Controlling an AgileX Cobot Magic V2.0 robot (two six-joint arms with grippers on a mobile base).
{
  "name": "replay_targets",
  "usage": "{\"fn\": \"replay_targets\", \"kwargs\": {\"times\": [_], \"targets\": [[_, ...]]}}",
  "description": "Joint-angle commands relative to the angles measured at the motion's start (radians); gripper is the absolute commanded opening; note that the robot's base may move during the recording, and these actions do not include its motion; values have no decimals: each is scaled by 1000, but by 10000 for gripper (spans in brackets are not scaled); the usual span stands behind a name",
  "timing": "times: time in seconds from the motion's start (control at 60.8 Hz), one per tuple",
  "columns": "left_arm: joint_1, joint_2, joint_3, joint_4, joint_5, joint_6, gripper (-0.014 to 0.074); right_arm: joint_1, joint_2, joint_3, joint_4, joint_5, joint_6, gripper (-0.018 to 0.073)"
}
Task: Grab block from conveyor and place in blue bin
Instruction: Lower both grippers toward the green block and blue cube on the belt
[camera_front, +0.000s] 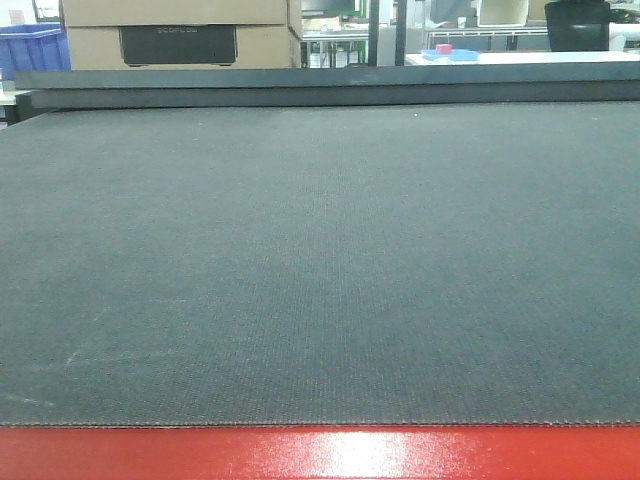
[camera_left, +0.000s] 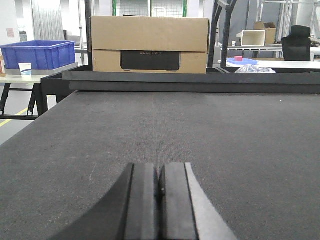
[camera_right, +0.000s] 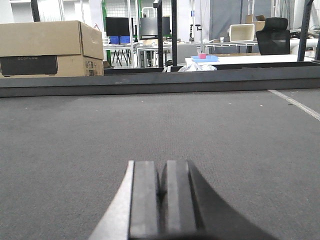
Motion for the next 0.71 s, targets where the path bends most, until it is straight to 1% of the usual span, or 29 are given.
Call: {"fn": "replay_targets", "kwargs": {"times": [0.0, 0.691], "targets": [[5, -6, -2, 2, -10, -6, -111, -6, -3, 0, -8, -22, -5, -162], [5, -6, -2, 2, -20, -6, -111, -6, -3, 0, -8, -22, -5, -162]]}}
